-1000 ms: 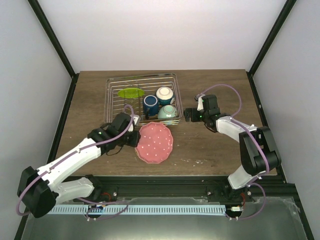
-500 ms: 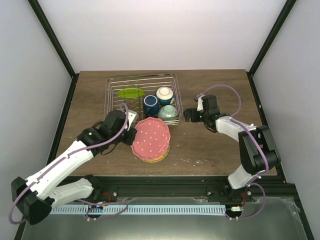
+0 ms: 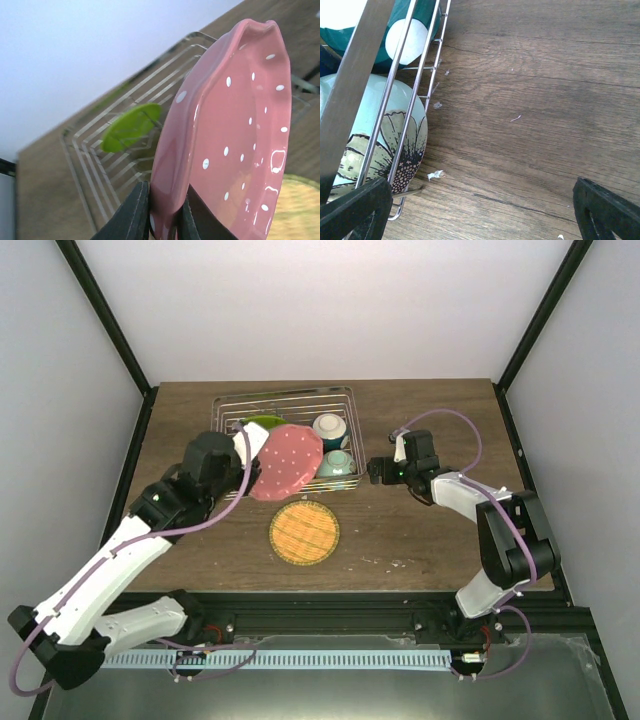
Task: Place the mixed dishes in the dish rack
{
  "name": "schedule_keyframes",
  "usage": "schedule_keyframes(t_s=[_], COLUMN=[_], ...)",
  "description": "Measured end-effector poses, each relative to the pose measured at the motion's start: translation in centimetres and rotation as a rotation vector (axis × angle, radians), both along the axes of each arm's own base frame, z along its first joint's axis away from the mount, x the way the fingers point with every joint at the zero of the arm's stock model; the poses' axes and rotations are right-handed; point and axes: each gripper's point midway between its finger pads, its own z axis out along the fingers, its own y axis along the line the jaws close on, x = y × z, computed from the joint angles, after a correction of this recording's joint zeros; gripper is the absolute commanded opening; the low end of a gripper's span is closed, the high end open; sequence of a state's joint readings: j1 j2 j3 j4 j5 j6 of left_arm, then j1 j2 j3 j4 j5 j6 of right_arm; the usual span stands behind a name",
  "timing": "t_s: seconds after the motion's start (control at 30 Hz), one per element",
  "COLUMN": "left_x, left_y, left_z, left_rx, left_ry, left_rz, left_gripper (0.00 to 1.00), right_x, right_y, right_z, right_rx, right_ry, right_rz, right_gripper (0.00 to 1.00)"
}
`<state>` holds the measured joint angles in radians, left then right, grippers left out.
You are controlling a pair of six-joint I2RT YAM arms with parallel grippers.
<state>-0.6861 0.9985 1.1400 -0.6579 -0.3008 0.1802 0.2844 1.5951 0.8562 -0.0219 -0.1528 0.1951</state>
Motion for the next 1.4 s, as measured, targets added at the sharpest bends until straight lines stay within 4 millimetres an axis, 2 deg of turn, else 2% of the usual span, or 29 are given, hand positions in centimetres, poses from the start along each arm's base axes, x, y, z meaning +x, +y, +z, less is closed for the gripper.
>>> schedule_keyframes(t_s=[0.2, 0.4, 0.63, 1.0, 1.4], left_x=[4.1, 6.8, 9.7, 12.1, 12.7], left_y=[1.1, 2.4, 2.8, 1.7, 0.3], left_z=[2.4, 3.0, 3.5, -0.1, -3.2], left_rx=[0.207, 0.413, 0.656, 0.972, 1.094], left_ry=[-0.125, -0.215, -0.309, -0.368, -0.422], left_rz=[0.033, 0.044, 0.050, -0.077, -0.187], left_gripper=[0.00, 0.00, 0.00, 0.00, 0.00], right_x=[0.1, 0.2, 0.3, 0.3, 0.3], right_y=[0.0, 0.1, 0.1, 0.1, 0.1], right_z=[-0.2, -0.4, -0.6, -0.6, -1.4], right_rx=[-0.002, -0.004, -0.005, -0.006, -0.012], right_ry=[0.005, 0.008, 0.012, 0.012, 0.030], right_rz=[0.001, 0.003, 0.004, 0.004, 0.003], right_gripper=[1.00, 1.00, 1.00, 1.00, 1.00])
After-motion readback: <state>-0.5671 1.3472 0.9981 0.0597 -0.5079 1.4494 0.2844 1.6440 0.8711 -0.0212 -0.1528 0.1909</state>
